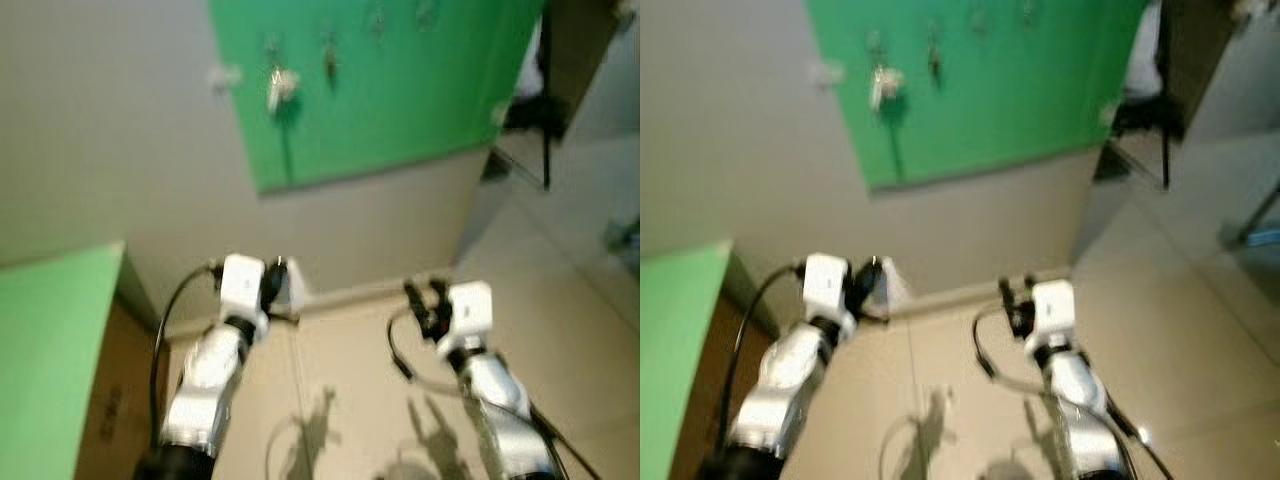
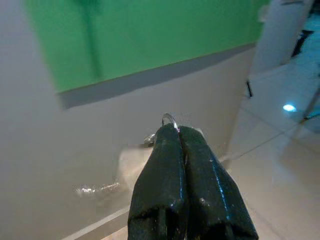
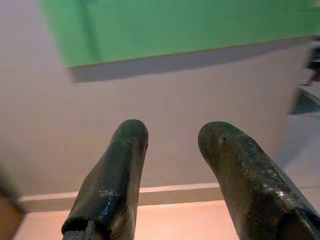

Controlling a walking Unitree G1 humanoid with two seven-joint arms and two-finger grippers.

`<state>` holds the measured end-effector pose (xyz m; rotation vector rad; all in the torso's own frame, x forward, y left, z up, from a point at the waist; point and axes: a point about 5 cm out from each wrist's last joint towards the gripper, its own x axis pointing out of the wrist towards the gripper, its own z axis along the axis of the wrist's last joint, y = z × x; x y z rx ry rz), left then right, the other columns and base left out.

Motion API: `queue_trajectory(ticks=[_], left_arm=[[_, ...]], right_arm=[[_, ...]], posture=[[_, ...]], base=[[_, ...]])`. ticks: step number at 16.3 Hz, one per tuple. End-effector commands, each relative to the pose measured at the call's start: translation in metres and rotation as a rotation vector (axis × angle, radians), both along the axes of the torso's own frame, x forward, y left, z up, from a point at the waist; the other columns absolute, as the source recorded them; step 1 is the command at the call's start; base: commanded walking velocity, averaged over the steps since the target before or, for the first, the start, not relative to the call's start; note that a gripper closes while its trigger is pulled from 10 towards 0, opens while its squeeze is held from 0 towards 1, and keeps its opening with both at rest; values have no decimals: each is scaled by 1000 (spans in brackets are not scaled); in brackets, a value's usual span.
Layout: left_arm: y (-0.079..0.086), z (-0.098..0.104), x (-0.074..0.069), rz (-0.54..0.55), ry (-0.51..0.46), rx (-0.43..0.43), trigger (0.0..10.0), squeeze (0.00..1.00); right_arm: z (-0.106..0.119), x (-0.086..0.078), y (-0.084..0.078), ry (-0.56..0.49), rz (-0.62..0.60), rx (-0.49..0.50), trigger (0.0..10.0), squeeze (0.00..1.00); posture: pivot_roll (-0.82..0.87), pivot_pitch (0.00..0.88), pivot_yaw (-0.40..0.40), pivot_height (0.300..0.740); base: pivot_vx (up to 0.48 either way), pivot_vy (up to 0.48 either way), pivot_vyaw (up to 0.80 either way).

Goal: Hang keys on a hook

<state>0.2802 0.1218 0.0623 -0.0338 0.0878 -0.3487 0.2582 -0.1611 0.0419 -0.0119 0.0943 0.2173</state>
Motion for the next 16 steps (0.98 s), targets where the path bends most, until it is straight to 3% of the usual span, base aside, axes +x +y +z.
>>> queue_trajectory(ticks=[1, 16], left_arm=[[-1, 2, 0, 9, -11, -1, 0, 0], [5, 0, -3, 87, -9, -17, 0, 0]], right_arm=[[0, 2, 1, -5, 4, 4, 10000, 0], [3, 6, 8, -2, 37, 14, 10000, 0]], posture=[[-244, 0, 114, 727], [-216, 0, 92, 727]], base=[[300, -371, 0], [307, -366, 0]])
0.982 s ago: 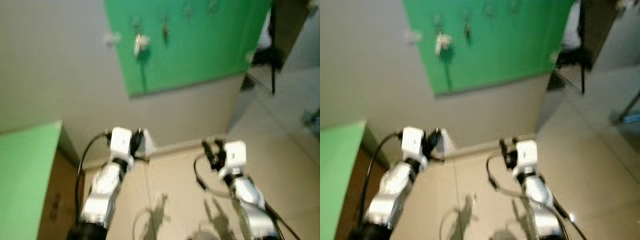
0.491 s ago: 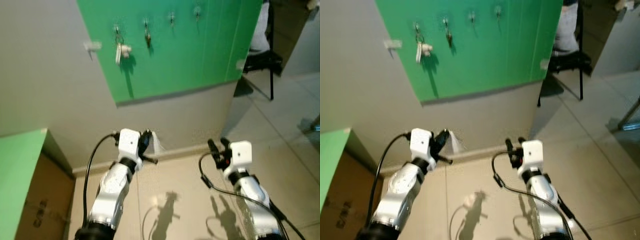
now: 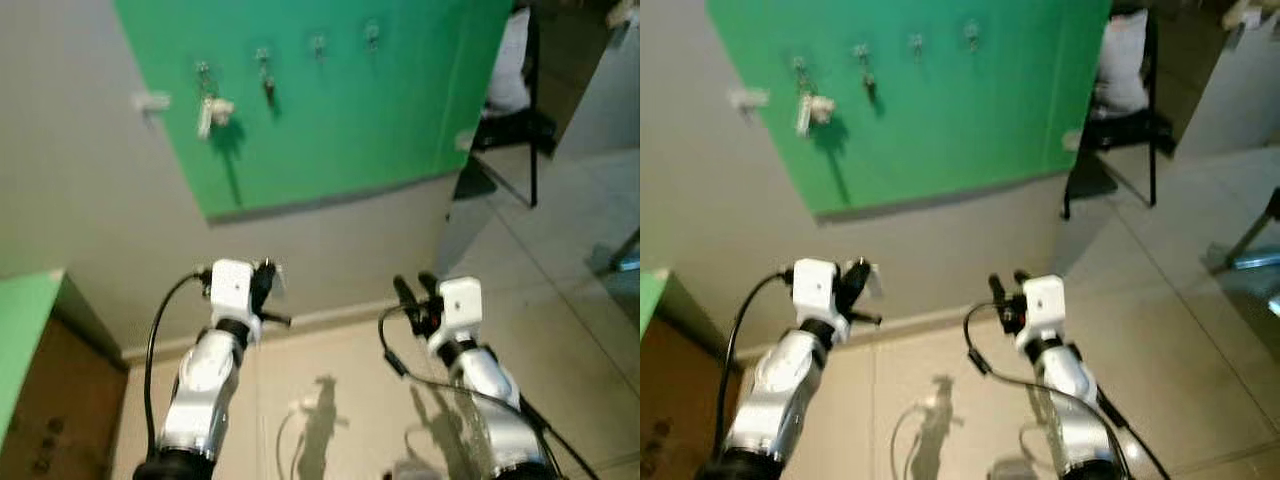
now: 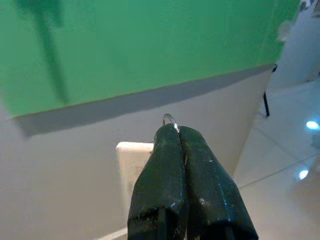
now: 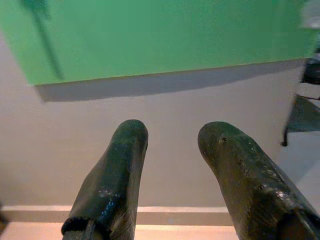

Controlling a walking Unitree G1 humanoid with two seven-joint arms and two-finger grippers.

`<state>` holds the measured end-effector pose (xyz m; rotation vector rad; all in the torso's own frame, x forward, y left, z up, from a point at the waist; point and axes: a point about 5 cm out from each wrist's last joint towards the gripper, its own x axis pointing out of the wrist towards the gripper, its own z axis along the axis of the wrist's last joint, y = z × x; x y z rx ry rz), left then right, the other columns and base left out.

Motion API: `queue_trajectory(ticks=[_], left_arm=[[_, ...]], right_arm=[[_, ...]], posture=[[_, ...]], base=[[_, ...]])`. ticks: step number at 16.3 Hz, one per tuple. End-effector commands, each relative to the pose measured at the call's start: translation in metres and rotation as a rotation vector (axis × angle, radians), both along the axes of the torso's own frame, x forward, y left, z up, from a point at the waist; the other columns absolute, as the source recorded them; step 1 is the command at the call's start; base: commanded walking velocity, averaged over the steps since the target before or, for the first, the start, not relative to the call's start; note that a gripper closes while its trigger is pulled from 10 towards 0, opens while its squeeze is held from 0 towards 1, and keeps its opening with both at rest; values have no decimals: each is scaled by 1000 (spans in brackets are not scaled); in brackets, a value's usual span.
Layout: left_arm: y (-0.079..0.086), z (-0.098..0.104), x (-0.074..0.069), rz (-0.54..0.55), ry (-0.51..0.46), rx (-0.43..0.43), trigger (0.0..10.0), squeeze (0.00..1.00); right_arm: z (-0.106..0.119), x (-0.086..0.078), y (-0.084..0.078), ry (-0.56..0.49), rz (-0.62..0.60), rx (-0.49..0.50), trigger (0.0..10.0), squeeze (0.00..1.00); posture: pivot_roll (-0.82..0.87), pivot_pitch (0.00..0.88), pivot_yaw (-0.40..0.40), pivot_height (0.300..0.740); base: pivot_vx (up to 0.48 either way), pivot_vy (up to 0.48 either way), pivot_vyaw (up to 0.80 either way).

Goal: Hang keys on a hook

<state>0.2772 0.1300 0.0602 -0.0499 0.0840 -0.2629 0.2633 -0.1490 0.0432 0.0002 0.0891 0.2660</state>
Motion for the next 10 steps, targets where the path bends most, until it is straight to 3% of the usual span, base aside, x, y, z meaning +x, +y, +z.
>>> queue_trajectory(ticks=[1, 5, 8, 10], left_arm=[[-4, 1, -1, 1, -9, -4, 0, 0], [-5, -1, -3, 6, -1, 9, 0, 0], [-2, 3, -1, 14, -26, 41, 0, 0], [-2, 5, 2, 21, -21, 48, 0, 0]], right_arm=[[2, 1, -5, 1, -10, -1, 10000, 0], [4, 1, -5, -1, -2, -2, 10000, 0], [3, 0, -5, 3, 2, -2, 10000, 0], [2, 0, -5, 4, 2, -2, 10000, 0]], posture=[[-215, 0, 92, 727], [-216, 0, 89, 727], [-215, 0, 89, 727], [-214, 0, 90, 727]], base=[[307, -368, 0], [339, -331, 0], [0, 0, 0], [458, 0, 0]])
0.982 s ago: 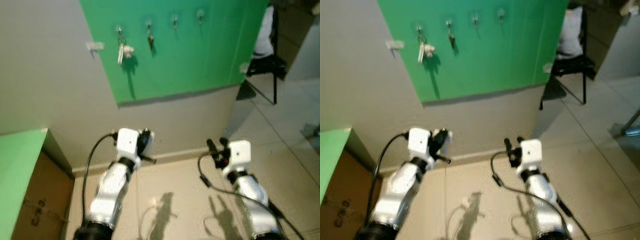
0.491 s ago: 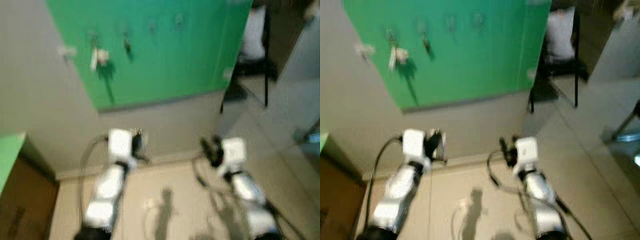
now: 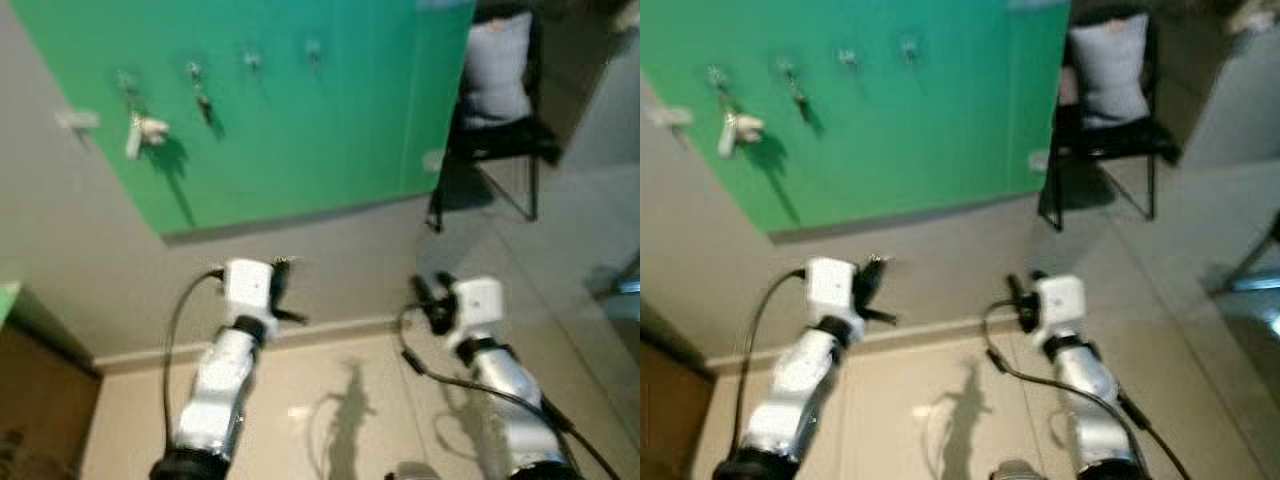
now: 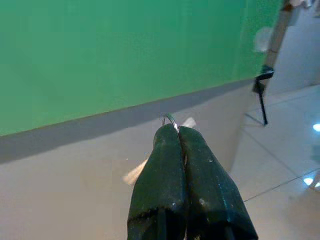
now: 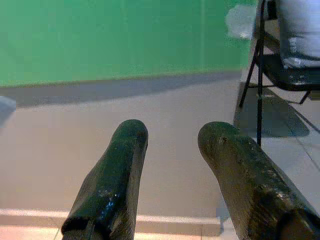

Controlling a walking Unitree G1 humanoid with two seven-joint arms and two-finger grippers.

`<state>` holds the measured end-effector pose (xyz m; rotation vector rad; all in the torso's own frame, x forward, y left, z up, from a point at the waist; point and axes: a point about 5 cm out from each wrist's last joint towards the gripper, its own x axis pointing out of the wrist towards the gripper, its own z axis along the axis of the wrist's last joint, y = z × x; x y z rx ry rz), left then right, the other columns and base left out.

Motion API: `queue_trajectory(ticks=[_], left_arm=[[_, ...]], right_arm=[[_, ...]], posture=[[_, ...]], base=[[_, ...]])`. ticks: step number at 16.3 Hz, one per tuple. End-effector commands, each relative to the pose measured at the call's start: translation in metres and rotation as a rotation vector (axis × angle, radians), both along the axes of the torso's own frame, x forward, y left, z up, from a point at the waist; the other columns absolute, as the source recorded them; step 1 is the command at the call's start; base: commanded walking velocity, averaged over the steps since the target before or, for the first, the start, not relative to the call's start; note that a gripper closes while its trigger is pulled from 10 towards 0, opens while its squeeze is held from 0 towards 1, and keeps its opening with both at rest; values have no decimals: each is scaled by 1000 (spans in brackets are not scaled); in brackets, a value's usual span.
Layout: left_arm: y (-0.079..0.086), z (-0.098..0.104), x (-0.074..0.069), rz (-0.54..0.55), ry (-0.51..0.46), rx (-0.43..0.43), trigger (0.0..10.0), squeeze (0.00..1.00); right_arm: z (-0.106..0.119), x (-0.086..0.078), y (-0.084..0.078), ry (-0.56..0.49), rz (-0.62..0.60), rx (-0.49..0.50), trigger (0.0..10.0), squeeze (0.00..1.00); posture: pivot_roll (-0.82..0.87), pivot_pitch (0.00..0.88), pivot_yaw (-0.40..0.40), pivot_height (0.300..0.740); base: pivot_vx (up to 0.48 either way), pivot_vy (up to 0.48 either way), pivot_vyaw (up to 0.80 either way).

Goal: Hang keys on a hook

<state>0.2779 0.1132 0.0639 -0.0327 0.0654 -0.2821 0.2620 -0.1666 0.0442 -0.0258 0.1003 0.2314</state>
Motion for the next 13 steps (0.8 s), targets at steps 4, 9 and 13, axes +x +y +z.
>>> queue_trajectory(ticks=[4, 9, 13], left_arm=[[13, 5, 4, 30, -11, 39, 0, 0], [9, 7, 11, -13, 16, 59, 0, 0], [1, 10, 10, -71, 12, 80, 0, 0]], right_arm=[[-1, 1, 14, 4, 39, 26, 10000, 0], [-3, 5, 19, 12, 50, 29, 10000, 0], [-5, 3, 18, 19, 49, 29, 10000, 0]], posture=[[-210, 0, 95, 727], [-208, 0, 100, 727], [-211, 0, 102, 727]], base=[[475, 0, 0], [480, 0, 0], [480, 0, 0]])
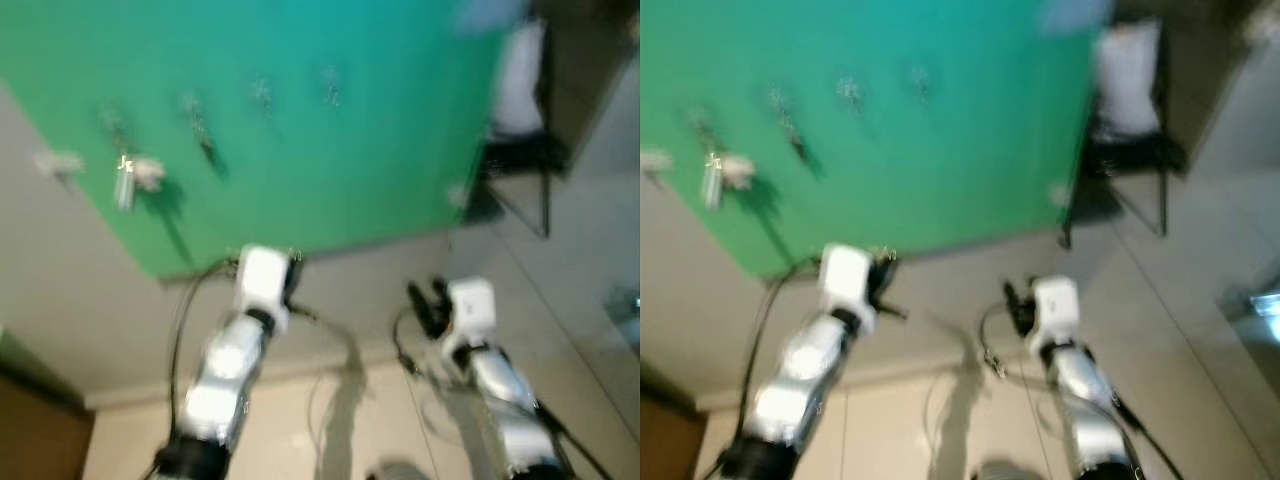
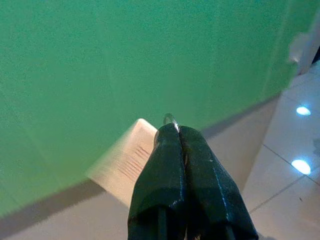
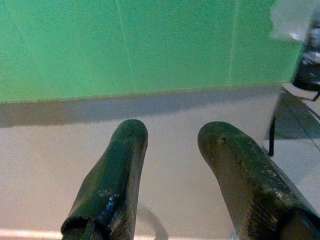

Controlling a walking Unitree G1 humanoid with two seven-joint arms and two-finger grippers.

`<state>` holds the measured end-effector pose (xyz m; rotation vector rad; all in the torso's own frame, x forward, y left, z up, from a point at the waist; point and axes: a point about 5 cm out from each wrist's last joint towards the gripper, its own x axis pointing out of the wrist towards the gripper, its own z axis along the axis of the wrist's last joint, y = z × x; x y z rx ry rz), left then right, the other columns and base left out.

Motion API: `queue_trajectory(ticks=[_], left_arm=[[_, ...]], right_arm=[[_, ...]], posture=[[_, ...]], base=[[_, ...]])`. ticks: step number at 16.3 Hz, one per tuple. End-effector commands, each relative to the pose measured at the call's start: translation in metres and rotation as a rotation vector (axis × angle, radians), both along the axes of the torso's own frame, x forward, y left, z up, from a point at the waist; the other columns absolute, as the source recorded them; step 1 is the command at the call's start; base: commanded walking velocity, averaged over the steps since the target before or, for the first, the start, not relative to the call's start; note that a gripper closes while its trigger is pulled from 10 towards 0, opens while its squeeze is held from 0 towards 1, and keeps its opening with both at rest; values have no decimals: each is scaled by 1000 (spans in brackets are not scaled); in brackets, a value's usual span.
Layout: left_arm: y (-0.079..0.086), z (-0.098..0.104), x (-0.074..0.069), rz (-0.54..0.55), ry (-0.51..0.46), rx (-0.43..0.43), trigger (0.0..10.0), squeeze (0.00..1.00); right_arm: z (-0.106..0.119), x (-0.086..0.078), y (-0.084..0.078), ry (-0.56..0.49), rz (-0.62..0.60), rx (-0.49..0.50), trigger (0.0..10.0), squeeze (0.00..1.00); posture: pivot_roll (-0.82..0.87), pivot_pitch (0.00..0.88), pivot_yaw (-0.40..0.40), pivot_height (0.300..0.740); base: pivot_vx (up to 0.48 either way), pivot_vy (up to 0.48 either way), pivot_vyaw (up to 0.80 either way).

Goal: Hang keys on a hook

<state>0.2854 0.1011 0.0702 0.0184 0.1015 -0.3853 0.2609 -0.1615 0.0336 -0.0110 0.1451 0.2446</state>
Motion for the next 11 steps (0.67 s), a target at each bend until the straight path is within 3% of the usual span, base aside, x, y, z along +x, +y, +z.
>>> queue_trajectory(ticks=[1, 2, 6, 8, 11], left_arm=[[7, 4, 1, -17, -2, 31, 0, 0], [0, 5, 1, -98, 23, 27, 0, 0], [-6, 46, 14, -326, 78, -186, 0, 0], [-11, 87, 19, -575, 86, -315, 0, 0], [-17, 100, 25, -651, 108, -357, 0, 0]], right_arm=[[6, 3, 13, -28, 35, 20, 10000, 0], [5, 2, 12, -27, 35, 21, 10000, 0], [4, -1, 11, -20, 36, 17, 10000, 0], [3, -2, 12, -13, 38, 16, 10000, 0], [4, -1, 13, -14, 39, 17, 10000, 0]], posture=[[-212, 0, 101, 727], [-213, 0, 99, 727], [-217, 0, 97, 727], [-224, 0, 100, 727], [-232, 0, 105, 727]], base=[[480, 0, 0], [0, 0, 0], [0, 0, 0], [0, 0, 0], [0, 0, 0]])
